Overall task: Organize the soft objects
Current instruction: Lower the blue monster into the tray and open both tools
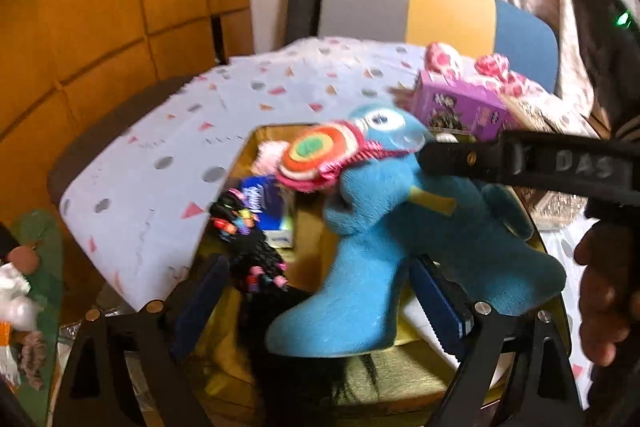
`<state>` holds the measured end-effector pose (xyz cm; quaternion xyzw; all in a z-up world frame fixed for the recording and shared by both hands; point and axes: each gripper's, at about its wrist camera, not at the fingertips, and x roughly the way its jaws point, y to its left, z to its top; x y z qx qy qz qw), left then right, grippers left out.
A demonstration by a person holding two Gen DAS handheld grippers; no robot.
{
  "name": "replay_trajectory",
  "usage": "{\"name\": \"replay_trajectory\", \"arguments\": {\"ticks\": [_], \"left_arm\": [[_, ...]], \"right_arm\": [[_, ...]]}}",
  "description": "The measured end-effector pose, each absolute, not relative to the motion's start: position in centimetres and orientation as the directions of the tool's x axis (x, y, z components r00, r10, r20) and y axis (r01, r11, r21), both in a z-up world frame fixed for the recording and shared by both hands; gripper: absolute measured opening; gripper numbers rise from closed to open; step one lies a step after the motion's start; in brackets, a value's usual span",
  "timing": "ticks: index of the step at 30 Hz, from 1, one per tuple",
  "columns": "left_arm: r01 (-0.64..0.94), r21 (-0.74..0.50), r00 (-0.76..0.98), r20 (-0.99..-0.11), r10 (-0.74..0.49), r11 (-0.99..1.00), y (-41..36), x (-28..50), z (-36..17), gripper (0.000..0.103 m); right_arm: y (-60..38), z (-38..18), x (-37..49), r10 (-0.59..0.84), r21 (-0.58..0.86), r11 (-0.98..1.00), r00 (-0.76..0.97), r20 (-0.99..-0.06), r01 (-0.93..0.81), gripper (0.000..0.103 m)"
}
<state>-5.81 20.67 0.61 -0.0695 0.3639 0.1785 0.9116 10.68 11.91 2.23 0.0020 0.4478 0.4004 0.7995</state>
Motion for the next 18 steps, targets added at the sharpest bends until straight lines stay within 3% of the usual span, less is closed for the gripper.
{"name": "replay_trajectory", "arguments": {"ticks": [9,18], "left_arm": [[-0.431,-0.041,0.722,-0.614,0.317,0.901,20.6,-8.3,3.5,0.103],[-0.459,-0.057,0.738,-0.580,0.345,0.886,19.2,-9.7,5.2,0.103]], "right_arm": [[10.7,3.1,10.2,0.641,0.373,0.697,0.299,-0.707,-0.612,0.062],[7.8,5.7,6.9,0.570,0.240,0.767,0.459,-0.682,-0.595,0.065]]}}
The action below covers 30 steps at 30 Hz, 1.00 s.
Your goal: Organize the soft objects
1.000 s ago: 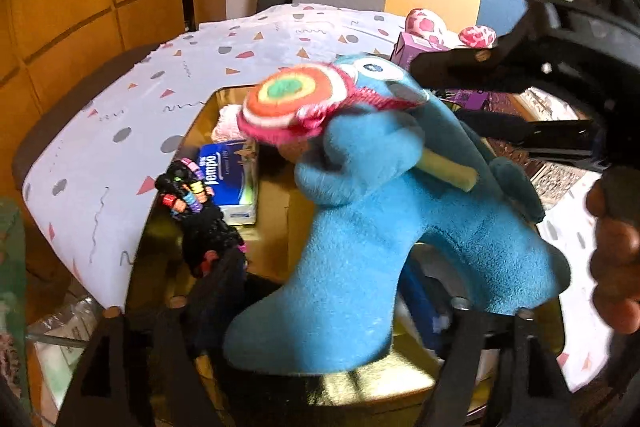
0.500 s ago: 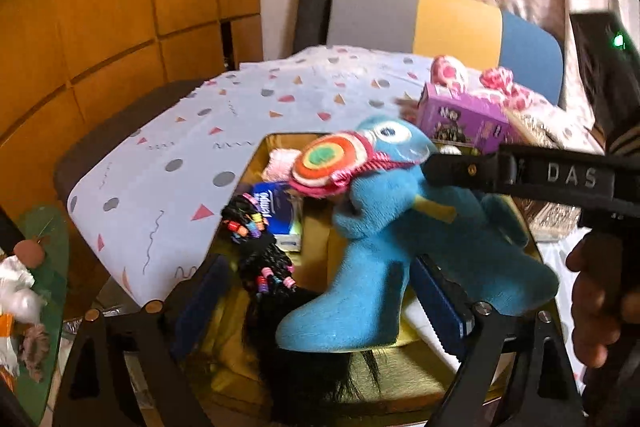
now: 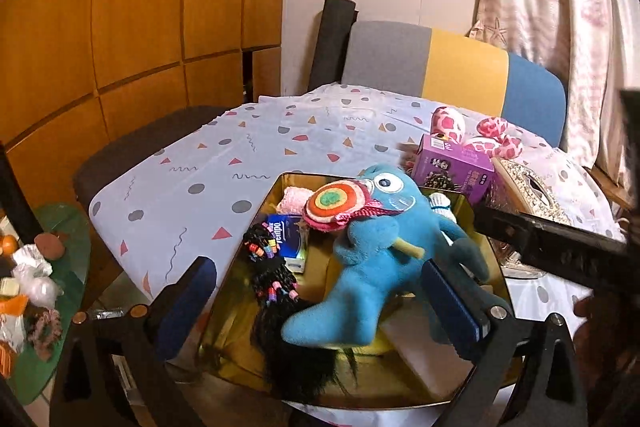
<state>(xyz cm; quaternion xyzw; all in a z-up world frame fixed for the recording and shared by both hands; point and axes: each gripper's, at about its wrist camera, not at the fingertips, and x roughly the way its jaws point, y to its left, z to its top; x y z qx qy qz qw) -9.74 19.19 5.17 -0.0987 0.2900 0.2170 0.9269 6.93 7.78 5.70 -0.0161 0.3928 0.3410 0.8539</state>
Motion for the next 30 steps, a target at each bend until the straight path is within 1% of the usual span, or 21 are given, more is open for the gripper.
{"name": "replay_trajectory", "arguments": {"ticks": [2,5,8,13,17,30], "left_arm": [[-0.475,-0.059,0.728,-0.587,0.355,0.878,18.6,-10.0,5.2,0.103],[-0.479,-0.063,0.737,-0.571,0.362,0.876,17.6,-10.5,5.2,0.103],[-0.481,-0.077,0.746,-0.559,0.362,0.873,16.4,-10.9,5.3,0.103],[-0.488,-0.047,0.728,-0.573,0.376,0.872,14.7,-10.7,5.0,0.103],[-0.486,-0.028,0.723,-0.575,0.383,0.874,13.9,-10.6,4.8,0.103],[-0.493,-0.035,0.714,-0.588,0.382,0.869,14.3,-10.5,4.5,0.103]], "right_arm": [[6.7,6.0,6.0,0.529,0.189,0.798,0.516,-0.673,-0.572,0.069],[4.5,6.1,4.4,0.456,0.126,0.852,0.604,-0.654,-0.507,0.069],[2.4,5.9,3.7,0.390,0.099,0.895,0.656,-0.647,-0.434,0.070],[0.1,5.1,2.7,0.297,0.044,0.934,0.702,-0.647,-0.355,0.070],[-0.7,4.9,2.3,0.275,0.032,0.942,0.711,-0.647,-0.335,0.070],[0.0,4.6,1.5,0.282,0.011,0.934,0.714,-0.641,-0.358,0.070]]}}
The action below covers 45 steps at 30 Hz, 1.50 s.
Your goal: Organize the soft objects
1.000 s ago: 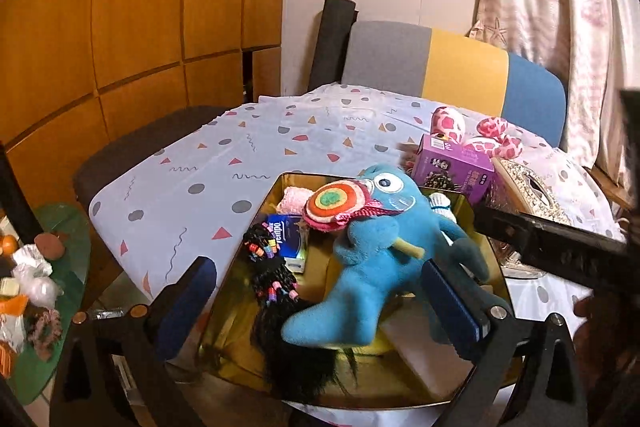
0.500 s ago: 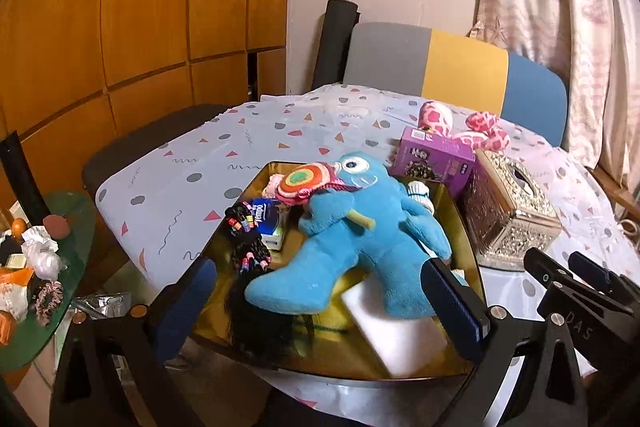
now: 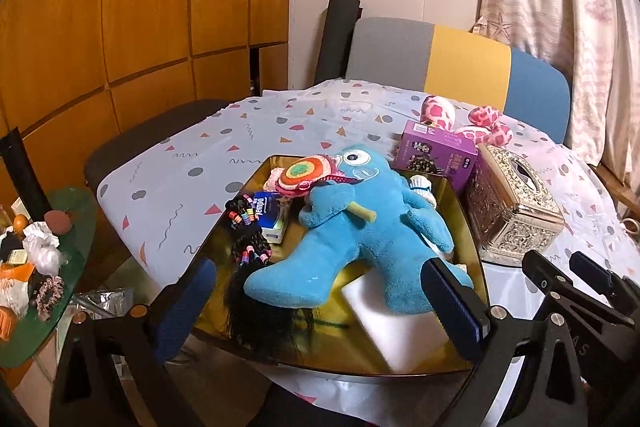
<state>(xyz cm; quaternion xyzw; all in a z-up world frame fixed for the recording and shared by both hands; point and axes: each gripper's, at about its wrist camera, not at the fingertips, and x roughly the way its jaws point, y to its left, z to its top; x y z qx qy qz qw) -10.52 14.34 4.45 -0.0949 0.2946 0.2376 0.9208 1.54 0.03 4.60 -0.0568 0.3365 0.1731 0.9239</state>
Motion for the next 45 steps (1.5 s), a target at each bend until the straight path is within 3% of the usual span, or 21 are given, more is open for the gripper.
{"name": "replay_trajectory", "arguments": {"ticks": [45], "left_arm": [[-0.476,-0.026,0.708,-0.604,0.365,0.879,13.87,-10.54,4.20,0.103]], "right_arm": [[0.09,4.90,1.03,0.276,0.005,0.936,0.725,-0.631,-0.352,0.070]]}}
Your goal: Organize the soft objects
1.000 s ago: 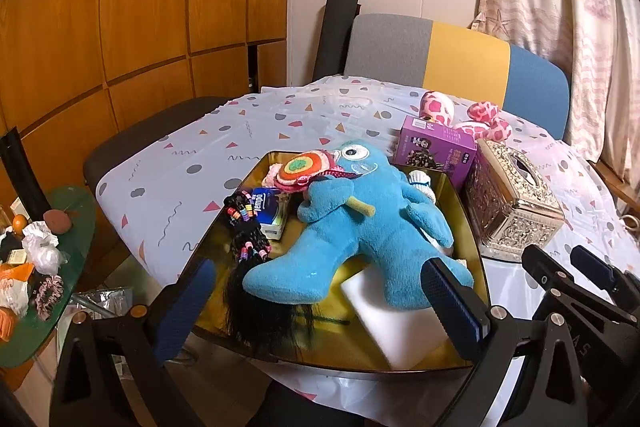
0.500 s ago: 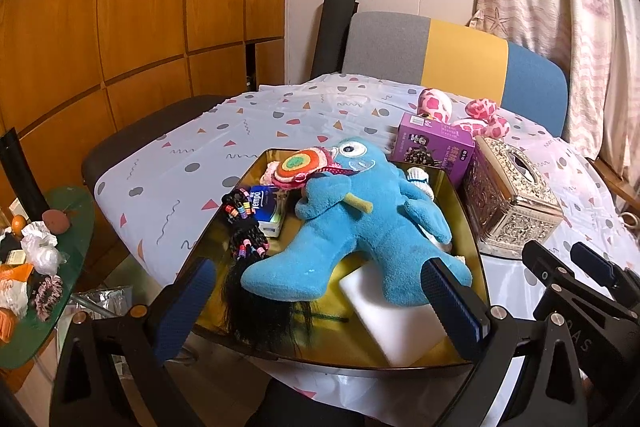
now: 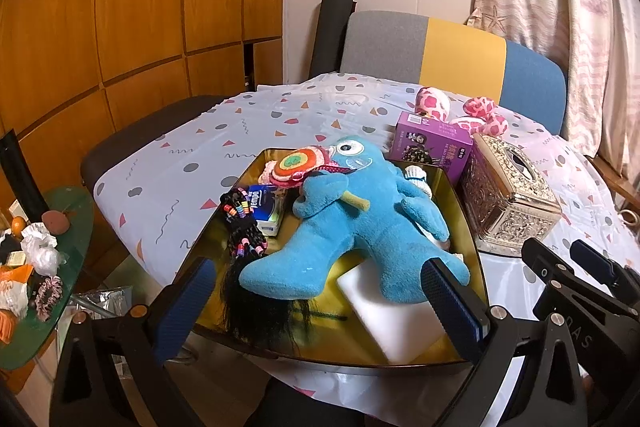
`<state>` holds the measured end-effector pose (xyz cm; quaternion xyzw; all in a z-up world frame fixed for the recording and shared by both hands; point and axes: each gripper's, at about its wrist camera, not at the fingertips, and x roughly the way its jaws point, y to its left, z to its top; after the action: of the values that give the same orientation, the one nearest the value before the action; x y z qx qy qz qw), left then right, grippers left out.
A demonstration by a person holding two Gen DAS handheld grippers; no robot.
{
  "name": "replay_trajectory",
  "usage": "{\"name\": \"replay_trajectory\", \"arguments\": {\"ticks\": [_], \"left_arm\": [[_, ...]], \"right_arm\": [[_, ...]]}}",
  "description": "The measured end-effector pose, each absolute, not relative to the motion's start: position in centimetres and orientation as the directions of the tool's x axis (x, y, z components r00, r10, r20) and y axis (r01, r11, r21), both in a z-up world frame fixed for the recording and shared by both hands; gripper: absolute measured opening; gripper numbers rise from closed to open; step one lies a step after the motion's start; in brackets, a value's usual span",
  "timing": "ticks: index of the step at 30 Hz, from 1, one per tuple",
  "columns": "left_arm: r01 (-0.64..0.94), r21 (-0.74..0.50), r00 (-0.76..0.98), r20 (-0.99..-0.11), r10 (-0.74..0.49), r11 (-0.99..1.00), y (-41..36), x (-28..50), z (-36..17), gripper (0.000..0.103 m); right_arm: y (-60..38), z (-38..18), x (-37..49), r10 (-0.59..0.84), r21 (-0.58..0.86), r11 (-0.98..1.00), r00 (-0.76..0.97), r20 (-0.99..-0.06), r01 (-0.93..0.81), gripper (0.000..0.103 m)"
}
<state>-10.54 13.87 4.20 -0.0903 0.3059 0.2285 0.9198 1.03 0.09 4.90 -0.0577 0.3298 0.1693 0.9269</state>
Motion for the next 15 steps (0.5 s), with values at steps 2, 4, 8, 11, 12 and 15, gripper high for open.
{"name": "replay_trajectory", "arguments": {"ticks": [2,4,8,11,12,15], "left_arm": [[-0.475,-0.025,0.708,-0.604,0.365,0.880,13.84,-10.52,4.19,0.103],[-0.474,-0.025,0.708,-0.605,0.364,0.880,13.84,-10.51,4.20,0.103],[-0.473,-0.024,0.707,-0.607,0.363,0.881,13.77,-10.47,4.14,0.103],[-0.473,-0.024,0.707,-0.607,0.364,0.881,13.74,-10.48,4.14,0.103],[-0.474,-0.024,0.707,-0.606,0.364,0.880,13.74,-10.48,4.14,0.103],[-0.475,-0.021,0.708,-0.603,0.367,0.880,13.70,-10.49,4.16,0.103]], "right_arm": [[0.06,4.90,1.04,0.276,0.006,0.936,0.724,-0.632,-0.352,0.070],[0.04,4.91,1.06,0.276,0.006,0.936,0.724,-0.632,-0.352,0.070],[0.03,4.91,1.07,0.276,0.007,0.936,0.724,-0.632,-0.351,0.070],[-0.01,4.90,1.03,0.276,0.007,0.936,0.724,-0.633,-0.352,0.070],[0.00,4.89,1.04,0.277,0.007,0.936,0.724,-0.632,-0.352,0.070],[-0.02,4.90,1.03,0.277,0.008,0.936,0.724,-0.631,-0.351,0.070]]}}
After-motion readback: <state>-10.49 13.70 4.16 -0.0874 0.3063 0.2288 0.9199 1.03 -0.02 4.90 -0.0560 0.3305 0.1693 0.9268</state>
